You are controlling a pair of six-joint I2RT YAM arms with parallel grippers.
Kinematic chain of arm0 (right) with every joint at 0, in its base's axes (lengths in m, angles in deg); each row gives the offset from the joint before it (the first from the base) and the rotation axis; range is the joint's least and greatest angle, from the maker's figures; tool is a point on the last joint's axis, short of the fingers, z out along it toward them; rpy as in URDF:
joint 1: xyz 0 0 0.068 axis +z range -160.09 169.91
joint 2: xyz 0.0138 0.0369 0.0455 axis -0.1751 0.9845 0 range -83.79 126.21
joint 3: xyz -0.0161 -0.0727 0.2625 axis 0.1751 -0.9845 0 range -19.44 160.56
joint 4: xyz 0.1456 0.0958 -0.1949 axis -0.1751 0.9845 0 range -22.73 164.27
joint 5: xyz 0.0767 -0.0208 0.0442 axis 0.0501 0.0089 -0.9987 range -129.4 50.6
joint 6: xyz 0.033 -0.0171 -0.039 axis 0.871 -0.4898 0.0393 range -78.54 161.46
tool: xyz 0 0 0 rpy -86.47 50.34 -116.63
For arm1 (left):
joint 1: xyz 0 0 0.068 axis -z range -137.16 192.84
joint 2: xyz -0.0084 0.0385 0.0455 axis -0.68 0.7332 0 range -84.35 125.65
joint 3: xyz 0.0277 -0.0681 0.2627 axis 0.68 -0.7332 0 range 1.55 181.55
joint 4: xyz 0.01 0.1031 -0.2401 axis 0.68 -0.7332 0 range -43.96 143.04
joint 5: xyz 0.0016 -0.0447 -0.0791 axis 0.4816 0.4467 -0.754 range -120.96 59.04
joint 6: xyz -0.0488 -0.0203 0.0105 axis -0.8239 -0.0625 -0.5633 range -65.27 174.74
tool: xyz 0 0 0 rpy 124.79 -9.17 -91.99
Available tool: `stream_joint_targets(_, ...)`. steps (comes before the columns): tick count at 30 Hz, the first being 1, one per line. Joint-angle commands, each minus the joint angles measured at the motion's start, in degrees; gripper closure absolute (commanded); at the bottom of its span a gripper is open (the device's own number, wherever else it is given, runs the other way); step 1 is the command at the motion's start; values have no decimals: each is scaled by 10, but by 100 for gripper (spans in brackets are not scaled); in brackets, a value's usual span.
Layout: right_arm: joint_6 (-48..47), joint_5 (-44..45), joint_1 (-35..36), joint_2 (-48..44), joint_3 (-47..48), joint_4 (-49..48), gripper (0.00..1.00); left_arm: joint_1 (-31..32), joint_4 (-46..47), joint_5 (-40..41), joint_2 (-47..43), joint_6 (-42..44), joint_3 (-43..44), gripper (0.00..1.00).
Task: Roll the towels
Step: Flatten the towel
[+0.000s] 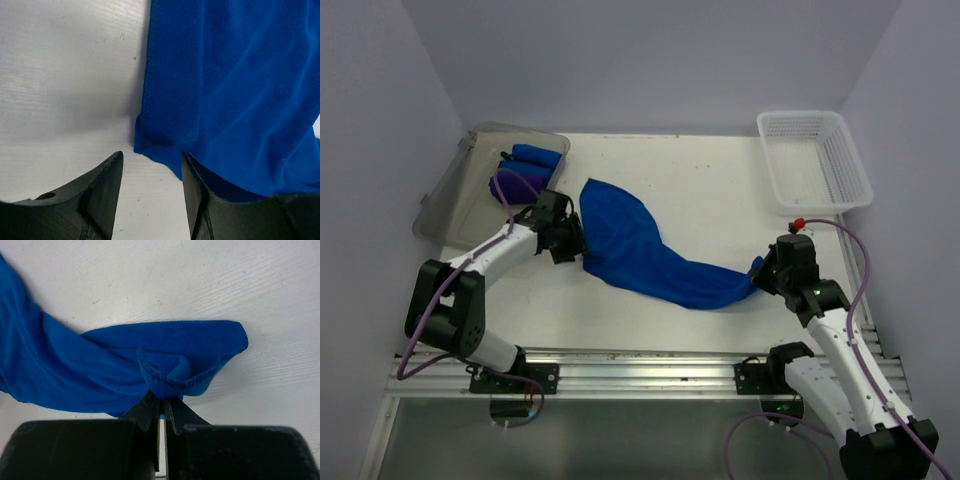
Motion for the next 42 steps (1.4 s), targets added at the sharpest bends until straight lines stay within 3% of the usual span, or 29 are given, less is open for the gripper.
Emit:
stream_joint_targets(1,-4,-10,0,-8,9,-8,100,3,75,-21,16,-36,1,47)
stream_joint_targets(18,-5,-10,0,-8,8,1,100,5,103,-45,63,-40,21,50)
stream_joint_targets(20,-5,-10,0,-8,8,1,100,5,101,-45,67,-37,25,54)
stream_joint_targets(23,-5,-7,0,-8,8,1,100,5,99,-45,69,-35,26,71)
stream_joint_targets(25,-6,-3,0,-8,8,2,100,5,95,-41,71,-29,34,91)
stream_joint_targets(27,-7,1,0,-8,8,2,100,5,77,-36,71,-22,44,100)
stream_joint_targets(32,-20,22,0,29,22,-22,100,-2,25,-2,28,-5,99,100)
stream_joint_targets(37,-44,29,-18,154,121,-82,100,-21,-30,6,24,33,224,100)
stream_joint_targets(42,-57,37,-53,252,367,-94,100,-61,-99,-9,64,66,415,100)
